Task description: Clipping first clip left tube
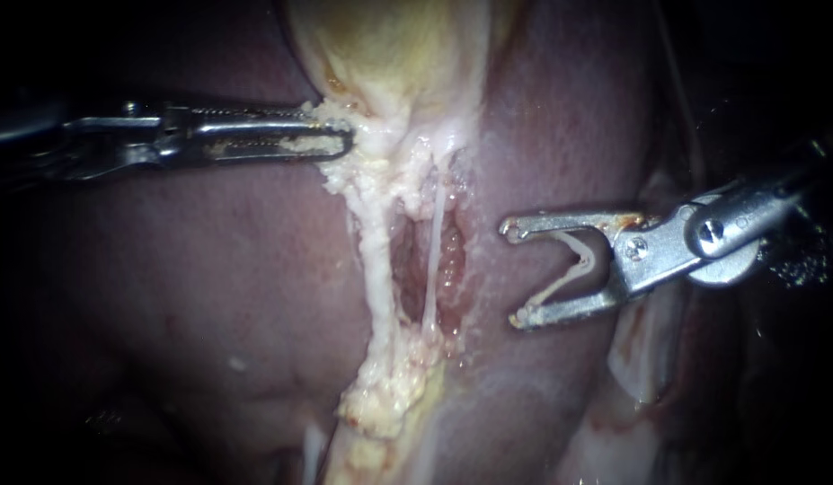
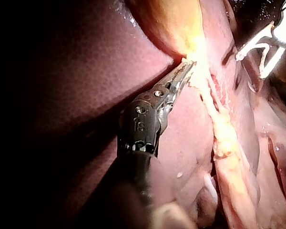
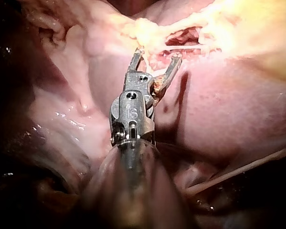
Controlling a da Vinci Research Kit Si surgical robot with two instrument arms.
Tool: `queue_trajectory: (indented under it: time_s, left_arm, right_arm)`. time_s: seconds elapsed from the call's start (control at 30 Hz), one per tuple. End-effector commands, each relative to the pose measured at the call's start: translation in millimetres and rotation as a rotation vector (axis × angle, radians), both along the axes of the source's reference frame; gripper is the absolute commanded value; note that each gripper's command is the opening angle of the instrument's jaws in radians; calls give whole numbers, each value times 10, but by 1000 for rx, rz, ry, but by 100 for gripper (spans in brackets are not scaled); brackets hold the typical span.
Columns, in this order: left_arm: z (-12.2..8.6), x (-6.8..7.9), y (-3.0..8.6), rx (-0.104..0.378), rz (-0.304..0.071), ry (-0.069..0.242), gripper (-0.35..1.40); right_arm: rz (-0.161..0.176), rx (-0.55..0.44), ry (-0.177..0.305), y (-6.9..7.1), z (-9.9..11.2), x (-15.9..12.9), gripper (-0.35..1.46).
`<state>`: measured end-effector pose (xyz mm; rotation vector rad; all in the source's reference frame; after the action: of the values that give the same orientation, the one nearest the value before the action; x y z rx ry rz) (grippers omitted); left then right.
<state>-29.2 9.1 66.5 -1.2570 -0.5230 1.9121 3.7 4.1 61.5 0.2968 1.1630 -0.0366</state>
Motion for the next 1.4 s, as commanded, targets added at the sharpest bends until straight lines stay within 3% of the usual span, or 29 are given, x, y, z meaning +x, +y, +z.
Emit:
queue_trajectory:
  time_s: [0.03, 0.23, 0.4, 0.5, 0.67, 0.83, 0.93, 1.2, 1.4]
  left_arm:
    - [-1, 1, 0, 0, 1, -1, -35]
    - [-30, 24, 8, 15, 9, -18, -35]
    - [-69, 55, 15, 20, -22, -37, -35]
    - [-85, 64, 17, 26, -30, -44, -35]
    - [-90, 60, 12, 25, -34, -39, -35]
    - [-87, 56, 9, 22, -37, -37, -35]
    - [-87, 55, 9, 23, -36, -38, -35]
    - [-88, 52, 8, 24, -35, -39, -35]
    - [-90, 50, 7, 25, -35, -40, -35]
  right_arm:
    - [0, 0, 0, 0, 0, 0, 50]
    - [0, 0, 0, 0, -1, 0, 50]
    - [-2, -5, 1, 0, -1, 1, 50]
    - [1, 0, 0, 0, -1, 2, 50]
    - [21, 42, -13, -1, -3, 9, 50]
    - [8, 96, -6, -6, -5, 25, 50]
    - [20, 128, -14, -8, -3, 38, 50]
    - [21, 167, -20, -24, 17, 76, 50]
    - [3, 178, -15, -35, 31, 105, 50]
